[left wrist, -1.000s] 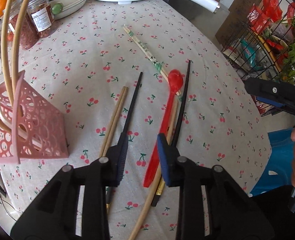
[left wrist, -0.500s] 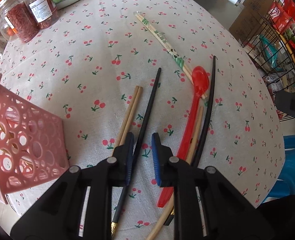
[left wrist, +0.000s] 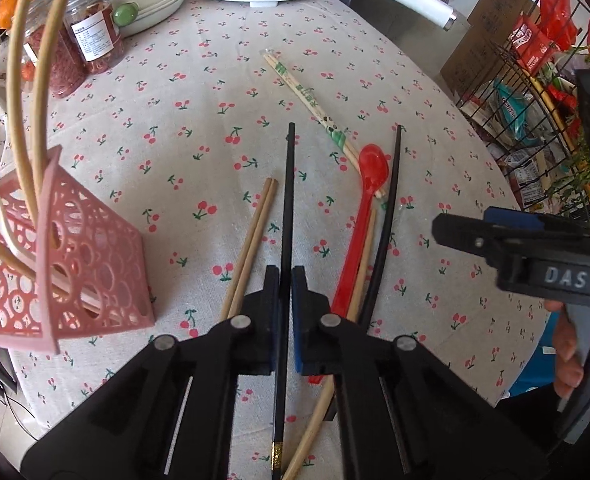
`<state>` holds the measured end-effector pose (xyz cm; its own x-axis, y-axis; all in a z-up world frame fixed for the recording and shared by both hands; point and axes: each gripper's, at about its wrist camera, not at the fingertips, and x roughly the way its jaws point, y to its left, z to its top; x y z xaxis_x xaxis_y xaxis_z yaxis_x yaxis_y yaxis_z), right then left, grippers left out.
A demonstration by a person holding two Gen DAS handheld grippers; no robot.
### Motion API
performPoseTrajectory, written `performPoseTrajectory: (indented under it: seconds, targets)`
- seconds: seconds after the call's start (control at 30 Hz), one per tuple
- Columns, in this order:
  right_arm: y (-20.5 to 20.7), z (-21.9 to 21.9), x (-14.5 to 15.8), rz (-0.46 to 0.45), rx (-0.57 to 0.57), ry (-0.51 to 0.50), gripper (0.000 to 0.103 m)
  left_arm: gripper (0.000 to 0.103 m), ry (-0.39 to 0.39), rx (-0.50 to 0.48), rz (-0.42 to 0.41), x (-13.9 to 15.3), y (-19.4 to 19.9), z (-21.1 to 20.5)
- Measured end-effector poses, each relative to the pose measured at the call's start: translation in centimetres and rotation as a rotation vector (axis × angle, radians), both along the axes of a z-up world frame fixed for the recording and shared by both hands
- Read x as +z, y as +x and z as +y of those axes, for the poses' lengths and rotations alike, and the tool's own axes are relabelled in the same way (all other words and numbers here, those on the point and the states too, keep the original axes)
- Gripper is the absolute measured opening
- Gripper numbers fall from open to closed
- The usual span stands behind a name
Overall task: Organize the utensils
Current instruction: 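Lift the black chopstick with the left tool while the right tool grasps another black chopstick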
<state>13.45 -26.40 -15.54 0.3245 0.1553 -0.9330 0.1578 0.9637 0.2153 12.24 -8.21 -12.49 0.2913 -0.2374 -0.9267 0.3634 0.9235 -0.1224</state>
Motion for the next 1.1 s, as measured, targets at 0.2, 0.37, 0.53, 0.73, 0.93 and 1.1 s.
performPoseTrajectory:
  seconds: [0.2,0.37,0.53,0.73,0.93,1.1]
  targets:
    - [1.4,2.0,-1.3,0.026,0.009,-0.042,0.085,0.007,-0.031,-0.006,-0.012,1.1,-1.2,1.7]
    - [2.4,2.8,-2.4,0.039,-0.006,-0.098,0.085,0.006,-0.046,-0.011,-0.021,1.8,-1.8,2.5]
    - [2.5,3.3,-2.9,0.024,0.002,-0.174,0.085,0.006,-0.058,-0.012,-0.026,2.3,-2.1,3.2]
    - [1.4,3.4,-3.0,0.039,0.021,-0.183,0.078,0.006,-0.063,-0.011,-0.003,2.1,-1.9,3.4]
    - [0.1,3.8,-2.6,0.045,0.100,-0.229,0.029,0.017,-0.062,-0.009,0.033,1.0,-1.5,2.4]
    - [-0.5,2.5,-2.3,0.069,0.095,-0.146,0.022,0.038,-0.049,0.019,0.085,-0.7,-0.3,1.5]
